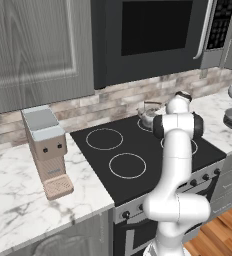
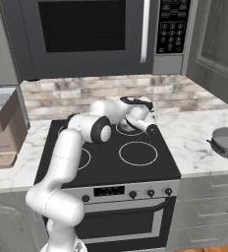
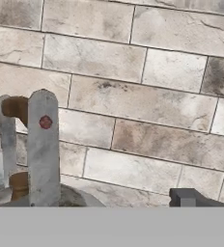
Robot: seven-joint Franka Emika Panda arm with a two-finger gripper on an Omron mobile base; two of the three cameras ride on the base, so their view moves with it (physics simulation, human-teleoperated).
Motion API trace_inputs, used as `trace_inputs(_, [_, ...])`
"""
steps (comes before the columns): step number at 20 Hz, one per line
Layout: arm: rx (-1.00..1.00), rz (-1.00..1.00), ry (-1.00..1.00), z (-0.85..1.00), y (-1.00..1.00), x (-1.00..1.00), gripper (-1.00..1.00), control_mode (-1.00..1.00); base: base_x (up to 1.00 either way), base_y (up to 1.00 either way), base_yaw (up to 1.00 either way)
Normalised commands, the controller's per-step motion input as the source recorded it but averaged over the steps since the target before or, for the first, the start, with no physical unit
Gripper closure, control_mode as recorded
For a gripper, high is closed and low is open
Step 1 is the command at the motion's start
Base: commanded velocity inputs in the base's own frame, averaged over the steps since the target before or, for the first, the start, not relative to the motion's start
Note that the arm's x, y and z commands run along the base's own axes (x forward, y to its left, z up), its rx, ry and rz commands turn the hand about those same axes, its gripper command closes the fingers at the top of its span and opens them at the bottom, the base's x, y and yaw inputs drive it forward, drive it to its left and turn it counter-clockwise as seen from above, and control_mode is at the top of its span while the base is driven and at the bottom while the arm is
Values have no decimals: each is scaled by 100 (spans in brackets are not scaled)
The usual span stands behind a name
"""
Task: Pick the kettle from the cabinet and place it on a stove burner. Then pick the pot from the counter and place it on another stove burner. Finally, turn both burners on.
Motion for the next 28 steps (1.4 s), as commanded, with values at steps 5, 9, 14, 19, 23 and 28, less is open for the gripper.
trace_inputs(5, [0, 0, 0, 0, 1, -20, -100, -100, 0, 0, 0])
trace_inputs(9, [0, 0, 0, 0, 6, -41, -100, -100, 0, 0, 0])
trace_inputs(14, [-1, 0, 0, 3, 7, -59, -100, -100, 0, 0, 0])
trace_inputs(19, [-5, 0, -1, 11, 15, -52, -100, -100, 0, 0, 0])
trace_inputs(23, [-10, 0, -8, 33, 28, -41, -100, -100, 0, 0, 0])
trace_inputs(28, [-15, 0, -13, 44, 24, -38, -100, -100, 0, 0, 0])
